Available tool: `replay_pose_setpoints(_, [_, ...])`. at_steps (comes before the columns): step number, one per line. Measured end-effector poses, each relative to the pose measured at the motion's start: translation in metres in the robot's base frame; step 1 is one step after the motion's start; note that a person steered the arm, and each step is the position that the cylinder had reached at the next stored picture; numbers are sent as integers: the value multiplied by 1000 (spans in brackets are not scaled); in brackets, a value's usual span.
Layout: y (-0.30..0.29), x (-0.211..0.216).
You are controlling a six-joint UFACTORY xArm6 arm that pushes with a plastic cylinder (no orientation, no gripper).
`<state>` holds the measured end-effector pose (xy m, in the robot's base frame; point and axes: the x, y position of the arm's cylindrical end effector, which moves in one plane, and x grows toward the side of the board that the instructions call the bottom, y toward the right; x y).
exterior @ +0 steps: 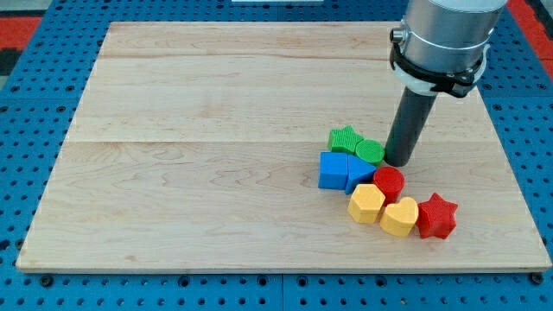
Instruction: Push red star diagonally below yellow hexagon
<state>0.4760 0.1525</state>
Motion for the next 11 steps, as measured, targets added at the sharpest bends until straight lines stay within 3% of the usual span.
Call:
replay_pose_setpoints(1, [55, 1])
replay_pose_setpoints(3, [64, 93])
replay_pose_setpoints(4, [57, 93])
replay_pose_setpoints(6, [-52, 92])
replay_pose_setpoints(11, [-82, 76])
